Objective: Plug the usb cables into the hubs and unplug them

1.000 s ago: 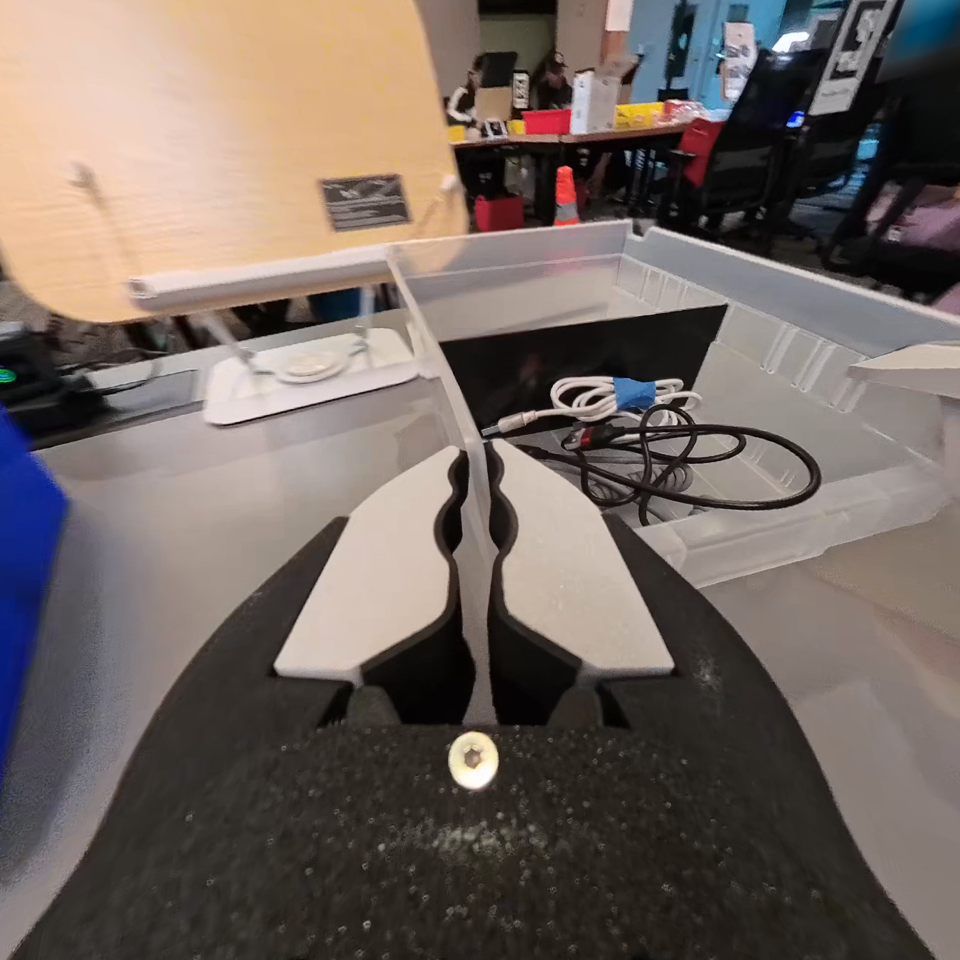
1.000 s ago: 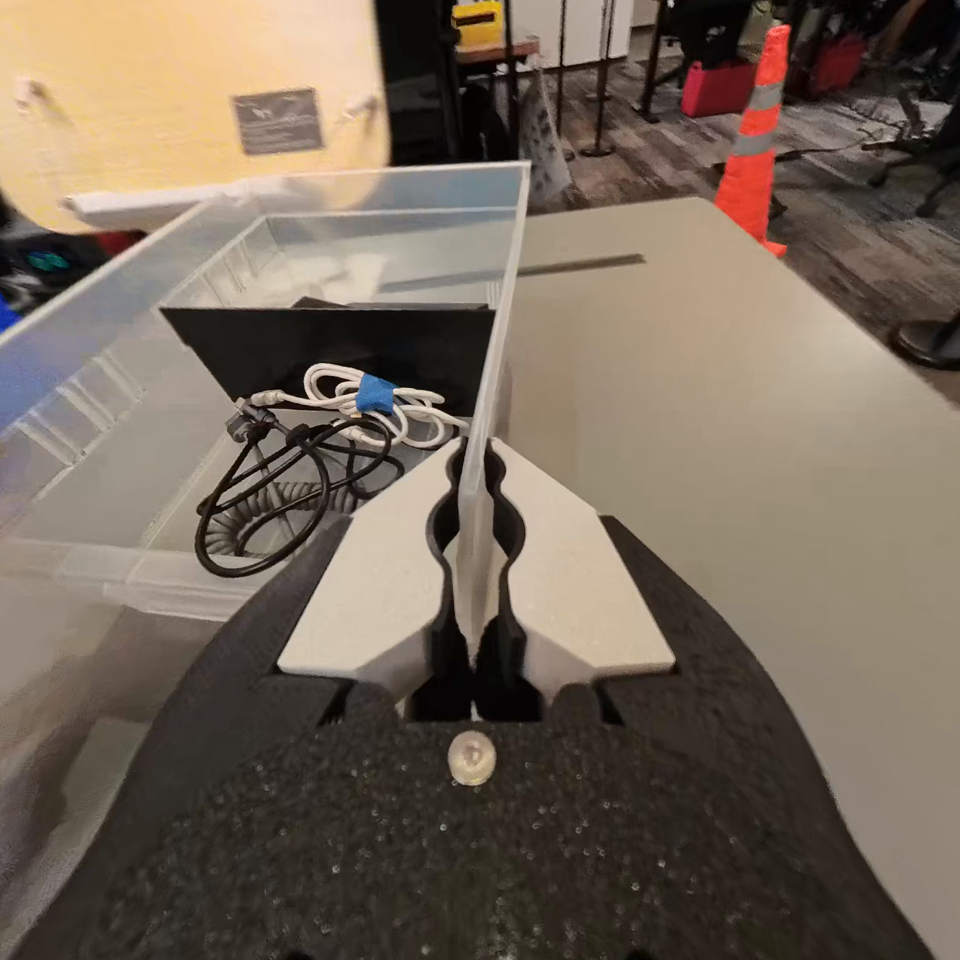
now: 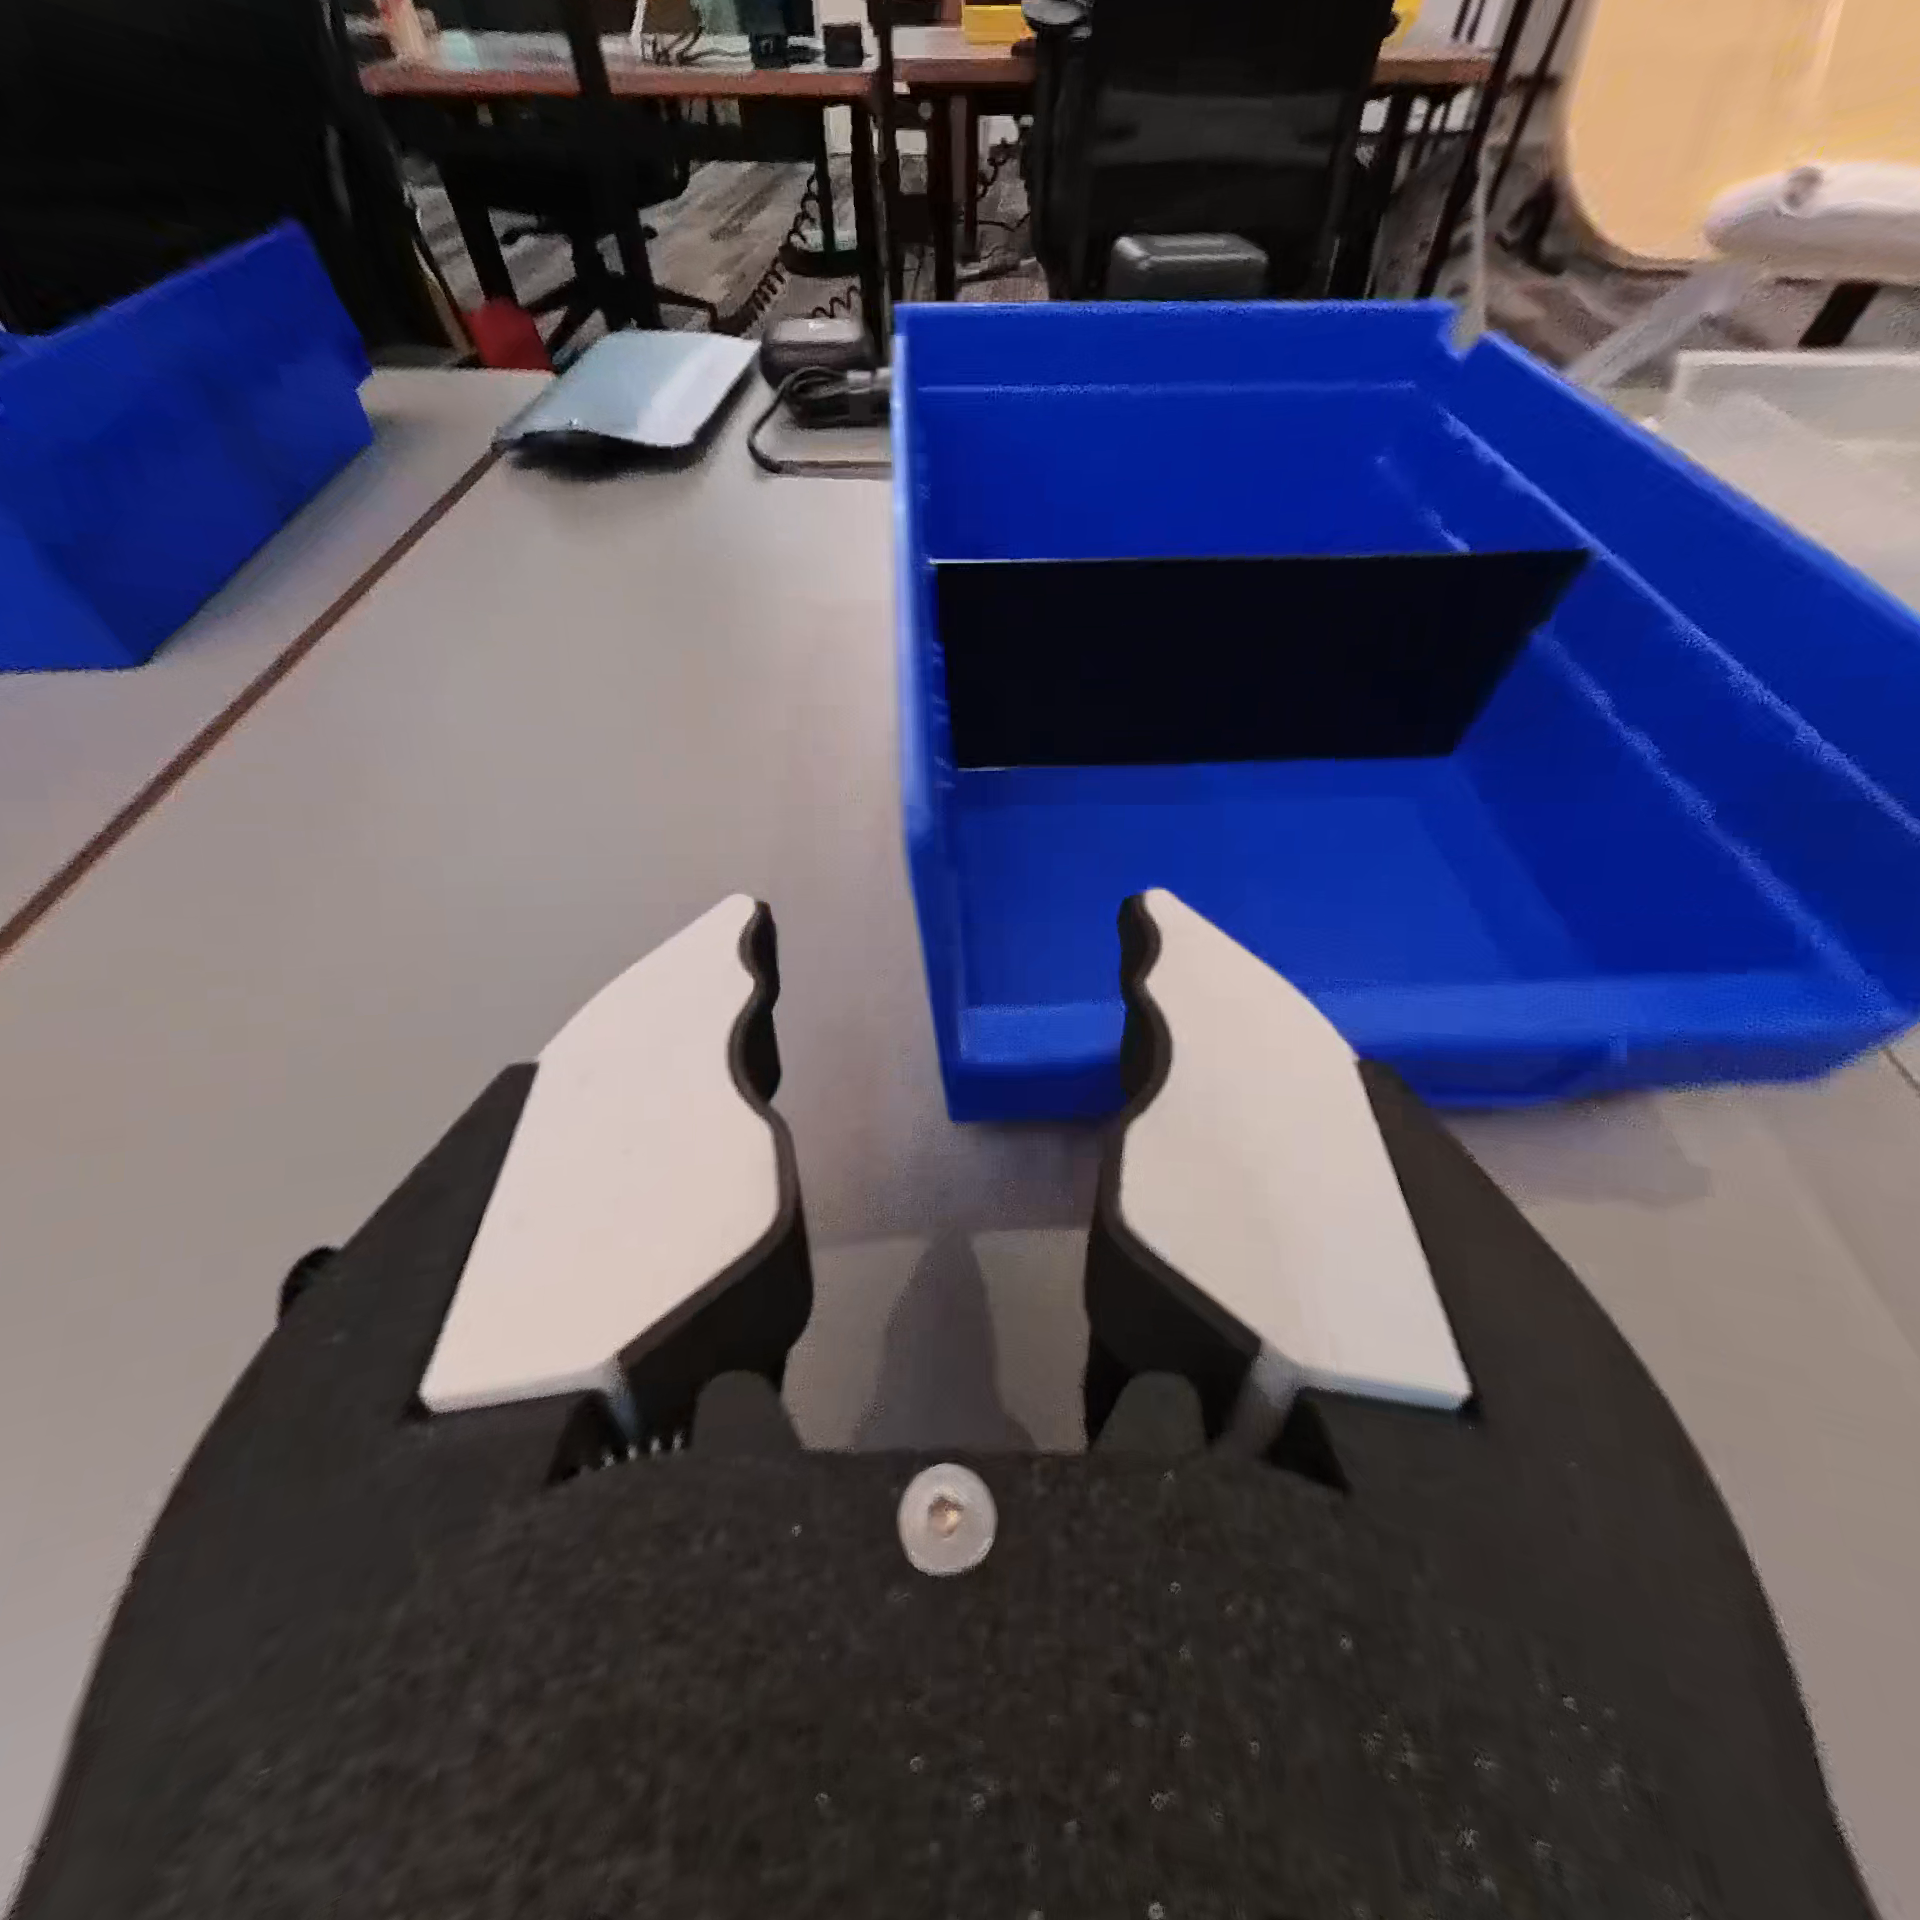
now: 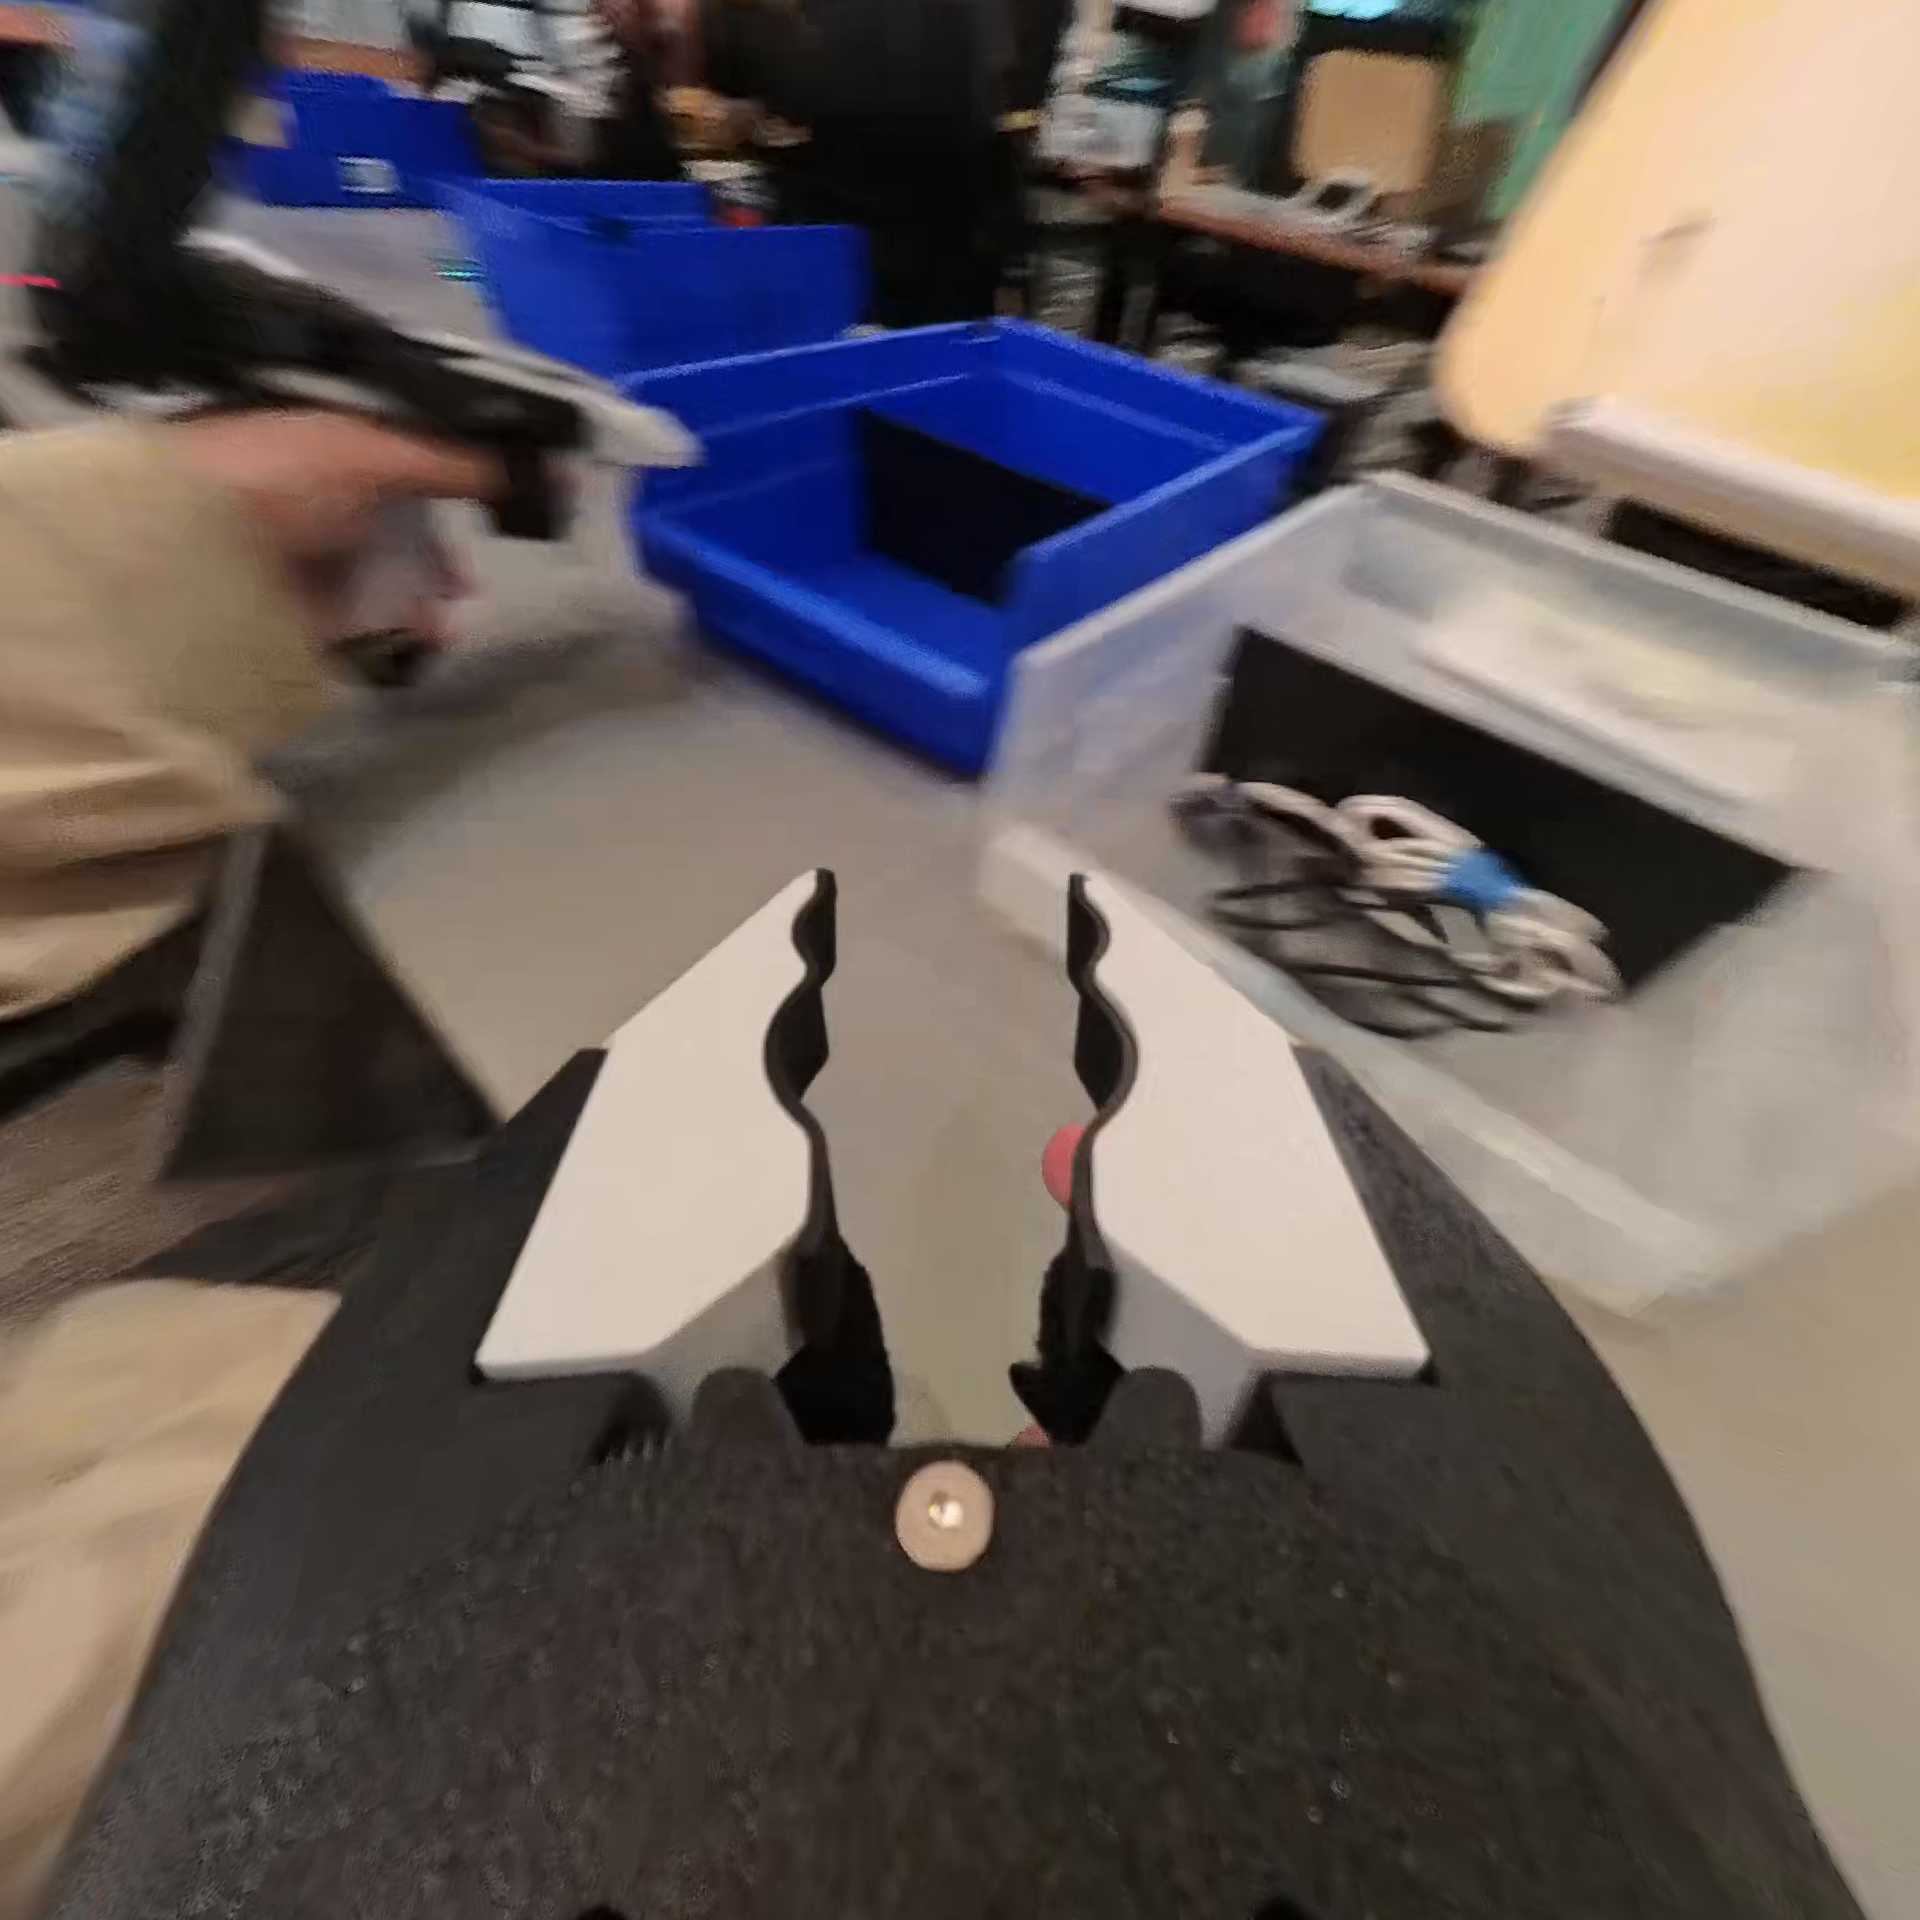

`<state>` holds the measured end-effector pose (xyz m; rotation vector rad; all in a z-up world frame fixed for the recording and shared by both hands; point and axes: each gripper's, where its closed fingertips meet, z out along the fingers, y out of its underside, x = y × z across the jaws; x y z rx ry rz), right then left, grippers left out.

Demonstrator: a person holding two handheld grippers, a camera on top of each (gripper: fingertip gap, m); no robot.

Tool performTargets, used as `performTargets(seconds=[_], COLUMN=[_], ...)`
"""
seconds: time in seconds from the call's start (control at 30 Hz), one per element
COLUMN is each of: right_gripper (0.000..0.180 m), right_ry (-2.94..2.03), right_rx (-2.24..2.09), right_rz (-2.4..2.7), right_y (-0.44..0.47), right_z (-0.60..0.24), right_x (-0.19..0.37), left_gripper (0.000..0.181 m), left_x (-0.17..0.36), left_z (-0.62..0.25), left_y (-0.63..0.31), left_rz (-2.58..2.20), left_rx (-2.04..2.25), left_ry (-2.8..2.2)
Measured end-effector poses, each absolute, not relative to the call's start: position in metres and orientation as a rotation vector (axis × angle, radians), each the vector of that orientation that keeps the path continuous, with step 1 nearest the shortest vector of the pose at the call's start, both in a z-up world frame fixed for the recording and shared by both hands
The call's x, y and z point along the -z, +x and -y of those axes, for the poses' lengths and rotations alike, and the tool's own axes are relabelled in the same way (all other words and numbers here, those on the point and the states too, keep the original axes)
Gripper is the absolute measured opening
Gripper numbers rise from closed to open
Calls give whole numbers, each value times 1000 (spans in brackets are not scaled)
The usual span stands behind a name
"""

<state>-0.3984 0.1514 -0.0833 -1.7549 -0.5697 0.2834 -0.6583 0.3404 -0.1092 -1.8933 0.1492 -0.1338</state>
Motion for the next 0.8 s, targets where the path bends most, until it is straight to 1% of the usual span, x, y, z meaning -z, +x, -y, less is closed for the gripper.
performTargets(seconds=[0.03, 0.07, 0.1, 0.13, 0.17, 0.27, 0.37, 0.43, 0.5, 0.53, 0.57, 0.63, 0.67, 0.8], right_gripper=[44, 42, 38, 37, 36, 33, 34, 38, 38, 35, 24, 7, 4, 3], right_ry=[-1767, -1783, -1800, -1819, -1833, -1845, -1903, -1927, -1917, -1912, -1922, -1943, -1940, -1901], right_rx=[-337, -364, -383, -401, -422, -475, -492, -413, -284, -216, -148, -87, -60, -137], right_rz=[606, 624, 633, 639, 638, 584, 497, 416, 363, 334, 301, 300, 283, 329], right_y=[-420, -435, -447, -456, -463, -475, -485, -484, -481, -477, -474, -477, -477, -487], right_z=[-145, -142, -142, -144, -146, -164, -189, -211, -229, -236, -242, -247, -248, -241], right_x=[90, 97, 104, 110, 113, 110, 115, 120, 121, 122, 124, 131, 131, 126], left_gripper=[58, 42, 22, 7, 2, 1, 3, 4, 4, 4, 4, 4, 4, 4], left_x=[110, 110, 110, 111, 111, 111, 112, 112, 112, 112, 112, 112, 111, 102], left_z=[-350, -357, -361, -361, -358, -336, -300, -276, -256, -247, -239, -225, -220, -196], left_y=[-662, -664, -662, -661, -662, -666, -662, -663, -666, -667, -669, -669, -670, -677], left_rz=[-123, -113, -129, -136, -130, -163, -181, -197, -208, -202, -185, -164, -160, -116], left_rx=[148, 167, 198, 216, 204, 117, 133, 107, 48, 34, 34, 57, 55, 20], left_ry=[-1892, -1887, -1888, -1899, -1908, -1905, -1919, -1925, -1922, -1919, -1914, -1906, -1898, -1826])
